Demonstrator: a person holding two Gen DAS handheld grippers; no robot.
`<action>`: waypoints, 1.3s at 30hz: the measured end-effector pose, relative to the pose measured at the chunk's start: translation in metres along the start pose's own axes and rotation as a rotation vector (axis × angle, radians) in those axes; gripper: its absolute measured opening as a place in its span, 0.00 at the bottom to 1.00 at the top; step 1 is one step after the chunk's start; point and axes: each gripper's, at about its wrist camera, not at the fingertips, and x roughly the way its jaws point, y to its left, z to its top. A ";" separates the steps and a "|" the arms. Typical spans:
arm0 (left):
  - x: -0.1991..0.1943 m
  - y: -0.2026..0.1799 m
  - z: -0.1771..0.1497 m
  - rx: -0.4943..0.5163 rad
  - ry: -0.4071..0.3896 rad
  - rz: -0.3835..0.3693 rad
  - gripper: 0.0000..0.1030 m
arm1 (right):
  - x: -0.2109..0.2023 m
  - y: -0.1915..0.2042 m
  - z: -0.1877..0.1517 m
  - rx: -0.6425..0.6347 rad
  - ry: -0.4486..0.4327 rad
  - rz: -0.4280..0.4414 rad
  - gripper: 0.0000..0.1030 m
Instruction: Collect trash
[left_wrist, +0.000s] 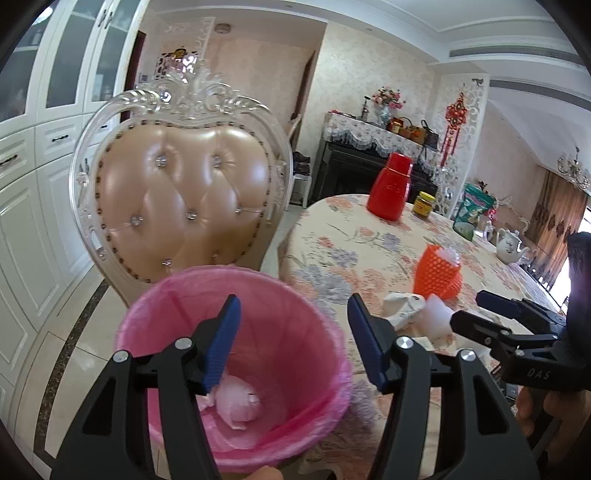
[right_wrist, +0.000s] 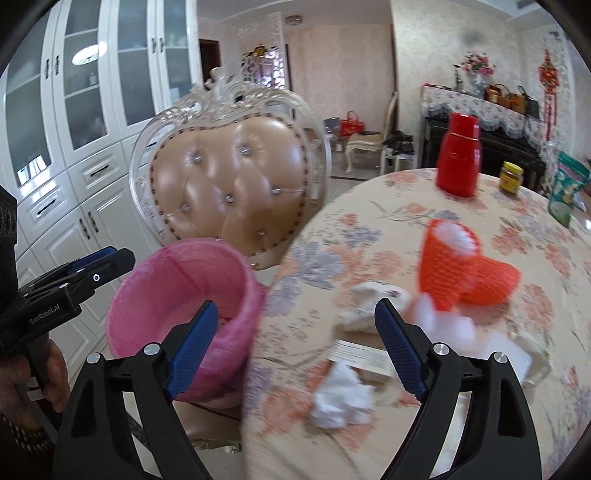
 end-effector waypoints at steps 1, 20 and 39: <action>0.002 -0.005 0.000 0.005 0.003 -0.005 0.57 | -0.003 -0.007 -0.002 0.007 -0.001 -0.010 0.79; 0.035 -0.079 -0.007 0.070 0.043 -0.089 0.58 | -0.042 -0.118 -0.038 0.133 0.010 -0.160 0.80; 0.070 -0.122 -0.013 0.107 0.094 -0.149 0.62 | -0.012 -0.166 -0.054 0.215 0.132 -0.215 0.82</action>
